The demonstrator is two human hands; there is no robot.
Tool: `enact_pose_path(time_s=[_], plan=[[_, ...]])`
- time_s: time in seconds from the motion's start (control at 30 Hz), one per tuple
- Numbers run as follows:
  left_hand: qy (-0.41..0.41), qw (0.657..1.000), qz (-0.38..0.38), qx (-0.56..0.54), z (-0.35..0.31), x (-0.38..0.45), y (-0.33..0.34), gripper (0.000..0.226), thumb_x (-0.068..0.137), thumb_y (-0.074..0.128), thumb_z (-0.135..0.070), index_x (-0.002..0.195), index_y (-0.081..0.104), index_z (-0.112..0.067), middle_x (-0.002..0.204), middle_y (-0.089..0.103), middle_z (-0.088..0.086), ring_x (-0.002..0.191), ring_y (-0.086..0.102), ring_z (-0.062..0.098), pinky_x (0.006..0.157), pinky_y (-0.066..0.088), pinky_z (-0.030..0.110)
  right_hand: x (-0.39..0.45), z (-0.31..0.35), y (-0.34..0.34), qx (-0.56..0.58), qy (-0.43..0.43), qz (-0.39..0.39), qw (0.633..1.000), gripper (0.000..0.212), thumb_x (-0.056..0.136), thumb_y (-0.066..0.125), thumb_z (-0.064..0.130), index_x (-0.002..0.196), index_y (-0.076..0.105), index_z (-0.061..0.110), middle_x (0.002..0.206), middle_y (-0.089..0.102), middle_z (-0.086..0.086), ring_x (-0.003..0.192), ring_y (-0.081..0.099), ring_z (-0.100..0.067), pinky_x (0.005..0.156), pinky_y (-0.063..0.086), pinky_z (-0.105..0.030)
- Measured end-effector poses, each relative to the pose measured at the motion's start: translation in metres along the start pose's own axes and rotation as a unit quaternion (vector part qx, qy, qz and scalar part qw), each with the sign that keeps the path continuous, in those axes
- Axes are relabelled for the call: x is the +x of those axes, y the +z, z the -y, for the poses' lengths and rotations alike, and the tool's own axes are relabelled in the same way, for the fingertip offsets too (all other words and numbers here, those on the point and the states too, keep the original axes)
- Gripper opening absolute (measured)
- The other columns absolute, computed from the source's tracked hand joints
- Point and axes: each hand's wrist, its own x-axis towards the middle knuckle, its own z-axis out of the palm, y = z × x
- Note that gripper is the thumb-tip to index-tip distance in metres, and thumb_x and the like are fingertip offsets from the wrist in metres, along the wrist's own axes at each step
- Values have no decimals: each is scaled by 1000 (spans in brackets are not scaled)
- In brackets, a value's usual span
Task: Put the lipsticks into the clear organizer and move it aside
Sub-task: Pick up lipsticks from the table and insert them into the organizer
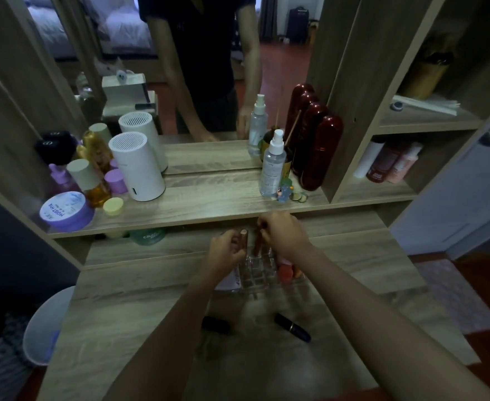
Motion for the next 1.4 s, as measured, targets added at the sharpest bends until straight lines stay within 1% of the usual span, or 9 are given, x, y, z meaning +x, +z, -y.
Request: enact_pose_path(time_s=[0.23, 0.4, 0.53, 0.63, 0.93, 1.07, 1.17, 1.27, 1.4], plan=[[30, 999, -11, 29, 6, 0, 1, 27, 72, 72, -6, 98, 65, -7, 83, 61, -5, 62, 51, -7, 60, 43, -5, 2, 1, 17, -7, -17, 59, 998, 20, 90, 55, 15, 105, 68, 18, 109, 69, -7, 101, 65, -27, 80, 50, -37], [24, 999, -1, 31, 11, -3, 0, 29, 74, 72, -8, 102, 64, -12, 96, 71, 6, 79, 62, 10, 74, 56, 24, 1, -2, 22, -14, -31, 48, 998, 19, 89, 59, 17, 107, 67, 18, 110, 67, -7, 101, 64, -27, 72, 43, -33], [35, 998, -17, 43, 8, -5, 0, 29, 71, 72, -6, 100, 66, -9, 94, 73, 9, 77, 58, 8, 69, 45, 20, 0, -4, 22, -12, -39, 40, 998, 19, 88, 60, 18, 106, 67, 18, 109, 67, -7, 100, 65, -28, 73, 43, -32], [22, 999, -18, 35, 3, -5, -1, 31, 74, 72, -7, 103, 65, -7, 97, 71, 9, 81, 59, 10, 73, 47, 23, 1, -3, 20, -18, -45, 31, 998, 20, 88, 59, 19, 107, 67, 19, 109, 67, -6, 100, 65, -28, 71, 41, -30], [24, 999, -12, 21, -2, -8, -5, 27, 75, 72, -9, 101, 64, -8, 98, 72, 12, 87, 65, 19, 76, 53, 30, -6, -14, 2, -28, -40, 28, 998, 36, 87, 65, 25, 122, 61, 19, 122, 66, -7, 112, 63, -27, 91, 52, -40], [28, 999, -13, 18, 1, -15, -7, 37, 75, 75, -9, 110, 63, -7, 107, 70, 12, 94, 63, 15, 80, 46, 22, -16, -49, -17, -22, 23, 9, 999, 35, 87, 66, 25, 120, 62, 18, 119, 67, -9, 111, 62, -28, 87, 50, -36], [36, 998, -18, 37, 2, -22, -13, 45, 74, 76, -9, 116, 60, -5, 116, 67, 13, 106, 62, 22, 91, 50, 29, -37, -87, -20, -36, 109, 17, 993, 26, 90, 61, 27, 113, 66, 15, 115, 68, -10, 107, 64, -29, 84, 50, -36], [30, 998, -35, 39, 9, -33, -18, 51, 74, 76, -7, 121, 57, -2, 122, 63, 15, 113, 59, 25, 98, 47, 34, -66, -119, -4, -15, 206, 79, 975, 25, 91, 57, 31, 100, 68, 11, 104, 69, -12, 99, 65, -28, 84, 51, -38], [15, 996, -51, 77, 23, -51, -24, 45, 76, 73, -12, 118, 58, -11, 119, 60, 8, 105, 56, 18, 86, 44, 26, -97, -138, 19, -19, 235, 180, 955, 26, 88, 61, 30, 107, 69, 14, 111, 70, -13, 106, 66, -29, 91, 51, -36]])
